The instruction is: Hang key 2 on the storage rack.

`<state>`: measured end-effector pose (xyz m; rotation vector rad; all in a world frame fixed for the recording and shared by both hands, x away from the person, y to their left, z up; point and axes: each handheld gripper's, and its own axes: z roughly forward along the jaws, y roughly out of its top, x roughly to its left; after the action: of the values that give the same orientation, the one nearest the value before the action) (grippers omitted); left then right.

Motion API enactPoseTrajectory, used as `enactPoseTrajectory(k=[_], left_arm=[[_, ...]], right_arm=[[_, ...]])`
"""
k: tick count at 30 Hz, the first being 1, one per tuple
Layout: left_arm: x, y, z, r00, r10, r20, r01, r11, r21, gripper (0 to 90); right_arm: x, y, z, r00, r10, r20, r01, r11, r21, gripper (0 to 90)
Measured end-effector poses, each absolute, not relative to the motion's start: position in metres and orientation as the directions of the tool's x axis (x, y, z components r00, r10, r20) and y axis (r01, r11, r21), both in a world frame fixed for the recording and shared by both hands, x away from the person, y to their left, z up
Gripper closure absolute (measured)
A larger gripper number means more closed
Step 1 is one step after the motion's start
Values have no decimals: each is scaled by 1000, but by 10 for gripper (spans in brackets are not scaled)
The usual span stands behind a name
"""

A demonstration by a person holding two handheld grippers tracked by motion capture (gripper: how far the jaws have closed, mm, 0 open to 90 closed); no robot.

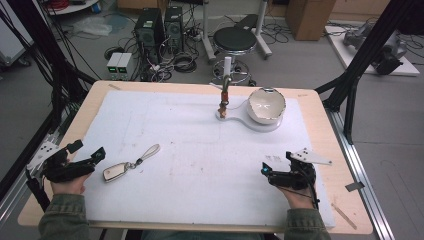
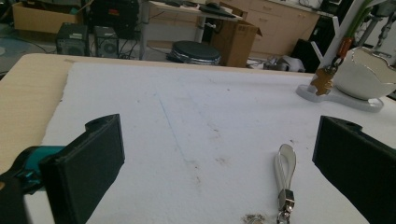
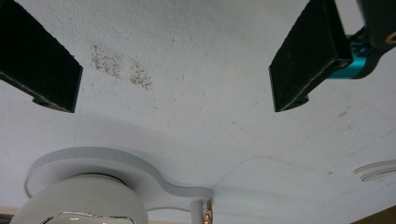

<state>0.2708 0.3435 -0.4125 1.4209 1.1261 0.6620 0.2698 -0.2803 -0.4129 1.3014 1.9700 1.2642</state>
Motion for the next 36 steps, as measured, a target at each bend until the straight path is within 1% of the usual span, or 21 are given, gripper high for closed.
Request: enactPoseTrajectory(k=[4, 10, 18, 23, 36], left_arm=[[272, 337, -410, 388, 900, -198, 268, 95, 959, 26], [276, 324, -406, 413, 898, -149, 290, 26, 957, 26], [282, 307, -406, 441, 896, -59, 317, -94, 944, 26], [287, 294, -405, 477, 879, -8, 332, -172, 927, 26], [302, 275, -405, 536, 844, -19, 398, -232, 888, 26]], right_arm=[[268, -282, -414, -446, 889, 105, 463, 129, 877, 15], [266, -285, -416, -443, 890, 107, 464, 125, 877, 15], [265, -286, -416, -444, 890, 102, 463, 130, 877, 15], [265, -286, -417, -442, 891, 101, 465, 132, 875, 15], [262, -286, -414, -436, 895, 97, 462, 129, 878, 16]])
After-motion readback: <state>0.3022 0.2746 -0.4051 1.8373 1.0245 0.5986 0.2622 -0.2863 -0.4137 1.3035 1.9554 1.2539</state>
